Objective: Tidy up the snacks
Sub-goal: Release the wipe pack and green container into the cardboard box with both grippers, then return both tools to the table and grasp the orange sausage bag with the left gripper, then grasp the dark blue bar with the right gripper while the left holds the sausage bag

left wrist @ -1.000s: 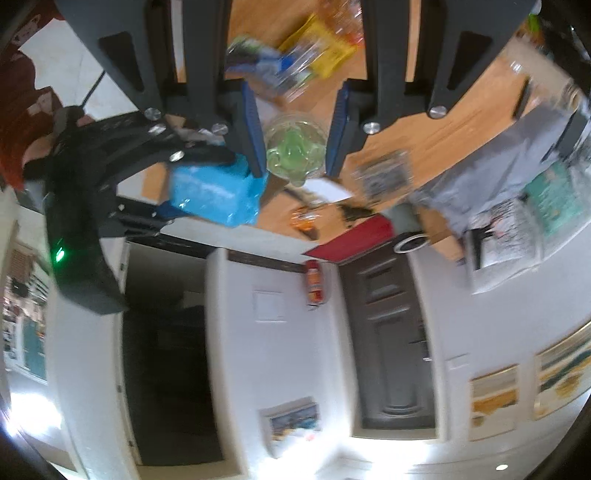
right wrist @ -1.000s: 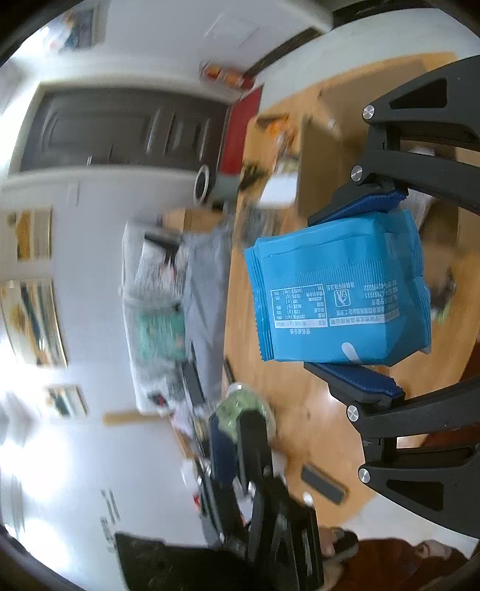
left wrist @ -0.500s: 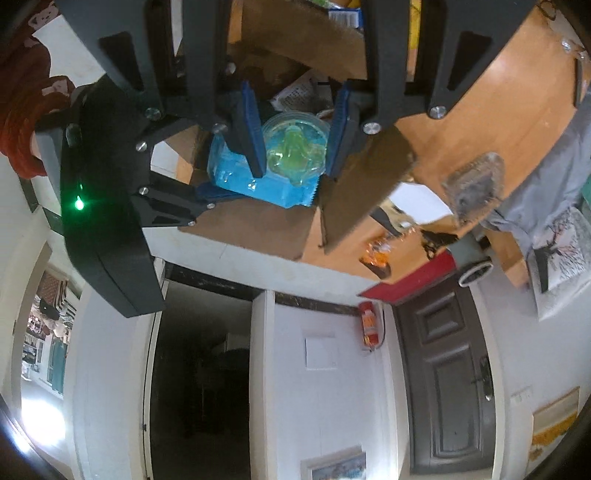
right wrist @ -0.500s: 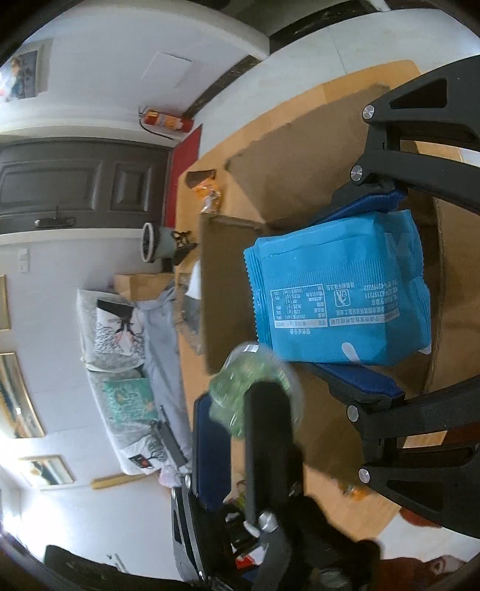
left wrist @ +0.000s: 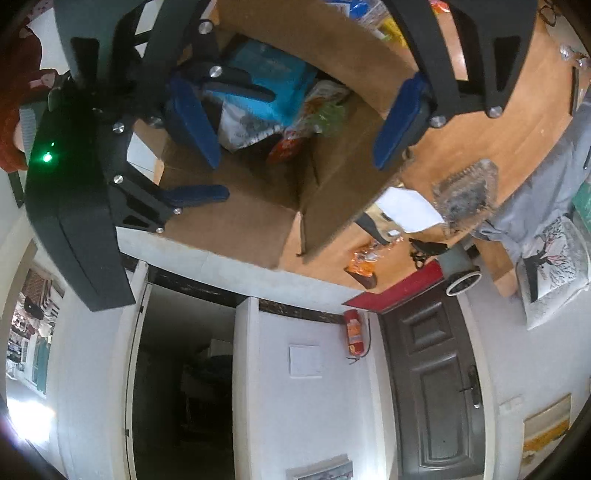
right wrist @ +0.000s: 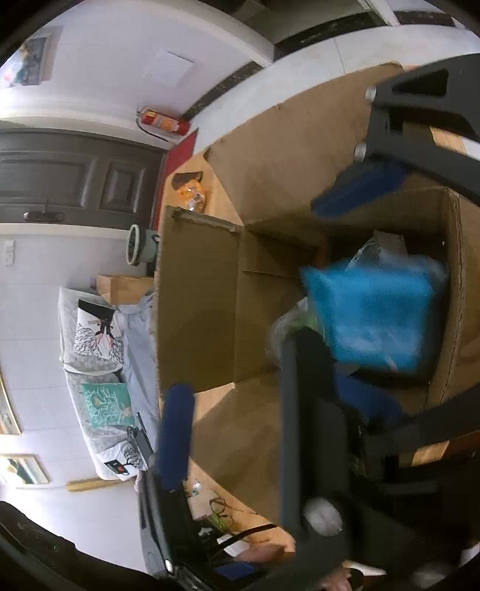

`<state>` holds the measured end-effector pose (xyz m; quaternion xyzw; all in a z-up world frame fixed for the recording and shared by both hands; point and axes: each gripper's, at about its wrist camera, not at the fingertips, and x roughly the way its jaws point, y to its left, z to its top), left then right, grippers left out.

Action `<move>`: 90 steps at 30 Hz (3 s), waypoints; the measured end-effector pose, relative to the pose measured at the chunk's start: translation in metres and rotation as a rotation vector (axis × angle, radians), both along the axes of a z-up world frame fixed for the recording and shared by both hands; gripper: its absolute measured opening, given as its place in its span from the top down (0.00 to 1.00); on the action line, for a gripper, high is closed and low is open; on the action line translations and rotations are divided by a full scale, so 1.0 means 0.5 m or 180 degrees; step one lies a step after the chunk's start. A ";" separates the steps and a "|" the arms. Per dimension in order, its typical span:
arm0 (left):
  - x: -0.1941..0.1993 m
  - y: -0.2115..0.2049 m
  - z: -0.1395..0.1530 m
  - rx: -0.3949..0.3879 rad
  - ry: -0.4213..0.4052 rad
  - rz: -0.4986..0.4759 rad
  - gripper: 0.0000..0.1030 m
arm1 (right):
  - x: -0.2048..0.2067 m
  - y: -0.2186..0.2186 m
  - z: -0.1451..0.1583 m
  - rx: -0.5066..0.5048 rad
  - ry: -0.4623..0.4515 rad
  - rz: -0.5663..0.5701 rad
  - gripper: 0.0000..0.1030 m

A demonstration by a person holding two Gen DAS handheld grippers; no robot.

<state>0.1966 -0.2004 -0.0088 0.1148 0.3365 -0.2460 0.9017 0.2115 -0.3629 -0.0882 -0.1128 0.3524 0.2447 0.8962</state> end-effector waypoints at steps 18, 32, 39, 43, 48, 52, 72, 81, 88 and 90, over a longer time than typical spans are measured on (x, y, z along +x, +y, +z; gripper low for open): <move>-0.123 0.166 0.093 -0.0042 -0.0327 0.0481 0.14 | -0.113 0.054 0.097 0.0118 -0.0270 0.0205 0.05; -0.269 0.376 0.067 -0.0148 -0.0350 0.1106 0.14 | -0.243 0.237 0.122 0.0293 -0.0242 0.0958 0.05; -0.301 0.464 -0.041 -0.0172 -0.0150 0.1362 0.14 | -0.275 0.308 0.054 0.0287 -0.0040 0.1326 0.05; -0.311 0.493 -0.123 -0.0351 -0.0007 0.1462 0.14 | -0.274 0.332 -0.009 0.0249 0.0169 0.1391 0.05; -0.288 0.491 -0.242 -0.0342 0.0361 0.1520 0.14 | -0.257 0.321 -0.097 0.0160 0.0310 0.1184 0.05; -0.269 0.471 -0.307 -0.0217 0.0515 0.1511 0.14 | -0.250 0.296 -0.140 0.0084 0.0302 0.0995 0.05; -0.282 0.452 -0.362 -0.0061 0.0510 0.1569 0.39 | -0.228 0.225 -0.197 0.0314 0.0251 0.0447 0.23; -0.292 0.466 -0.359 -0.0108 0.0489 0.1627 0.39 | -0.196 0.251 -0.201 -0.0190 -0.0240 0.0012 0.45; -0.300 0.475 -0.362 -0.0165 0.0473 0.1672 0.39 | -0.178 0.258 -0.231 -0.0285 -0.0091 -0.0178 0.50; -0.302 0.476 -0.362 -0.0165 0.0468 0.1678 0.39 | -0.174 0.251 -0.228 -0.0124 0.0015 -0.0177 0.60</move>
